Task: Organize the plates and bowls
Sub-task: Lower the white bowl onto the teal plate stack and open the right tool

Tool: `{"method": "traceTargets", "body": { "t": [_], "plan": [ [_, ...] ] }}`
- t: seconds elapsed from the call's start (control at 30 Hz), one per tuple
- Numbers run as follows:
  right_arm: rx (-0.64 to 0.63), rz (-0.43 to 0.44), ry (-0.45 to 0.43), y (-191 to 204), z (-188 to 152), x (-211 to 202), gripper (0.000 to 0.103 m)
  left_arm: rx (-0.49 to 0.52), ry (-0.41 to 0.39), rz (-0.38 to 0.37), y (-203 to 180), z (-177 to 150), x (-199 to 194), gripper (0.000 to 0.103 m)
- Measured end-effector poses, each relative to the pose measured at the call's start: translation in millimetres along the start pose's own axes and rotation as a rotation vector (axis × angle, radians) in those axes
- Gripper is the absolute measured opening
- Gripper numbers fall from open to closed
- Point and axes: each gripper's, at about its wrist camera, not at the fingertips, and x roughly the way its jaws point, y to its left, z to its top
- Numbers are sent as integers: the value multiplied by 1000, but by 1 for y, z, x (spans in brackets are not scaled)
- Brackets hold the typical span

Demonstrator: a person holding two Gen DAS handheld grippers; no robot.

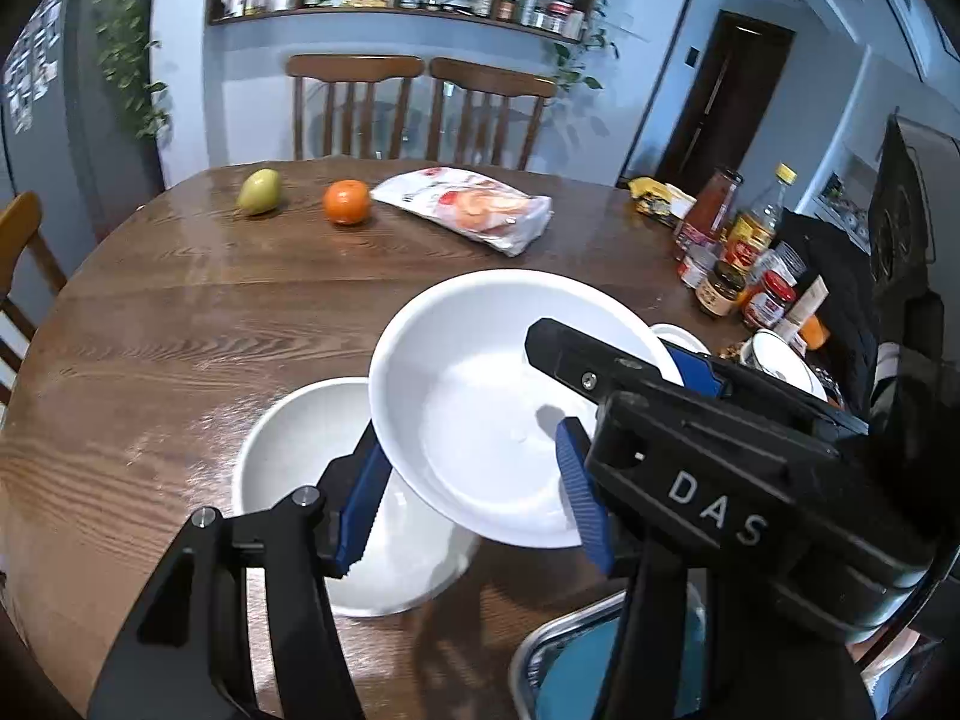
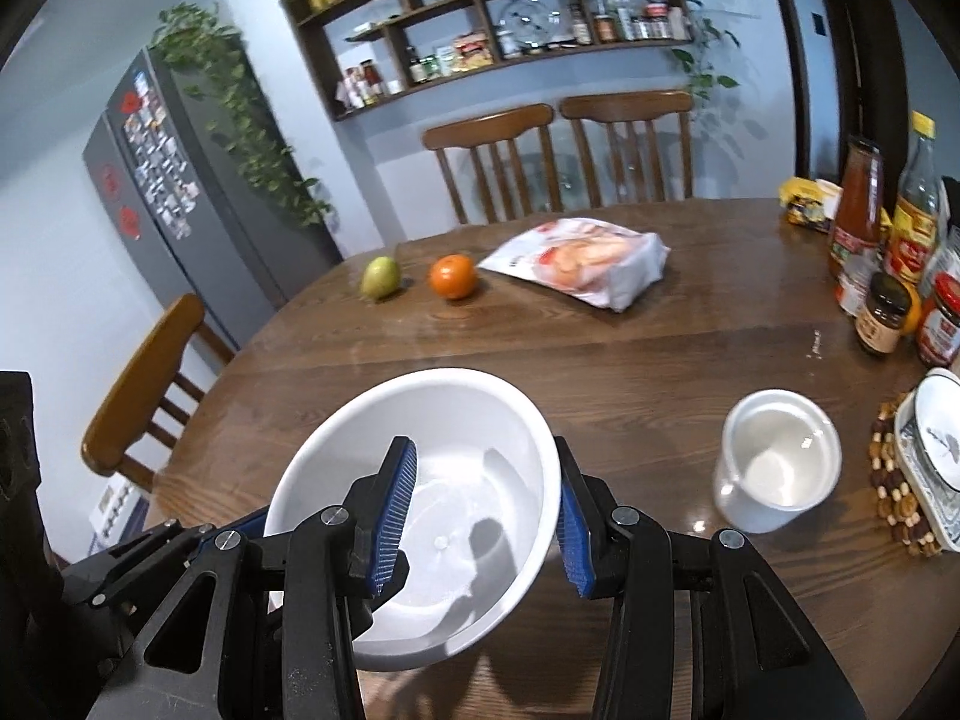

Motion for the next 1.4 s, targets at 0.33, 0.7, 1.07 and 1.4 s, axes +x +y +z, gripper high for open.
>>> {"method": "traceTargets", "body": {
  "t": [0.33, 0.7, 1.07, 1.4],
  "plan": [
    [-63, 20, 87, 38, -8, 29, 47, -56, 45, 37, 37, -13, 3, 53],
    [-86, -10, 204, 51, -26, 68, 47, -109, 127, 31, 68, -27, 26, 53],
    [-95, -23, 260, 52, -32, 90, 47, -106, 160, 51, 75, -30, 39, 53],
    [-95, -41, 276, 50, -34, 99, 47, -98, 166, 63, 75, -31, 46, 54]
  ]
}}
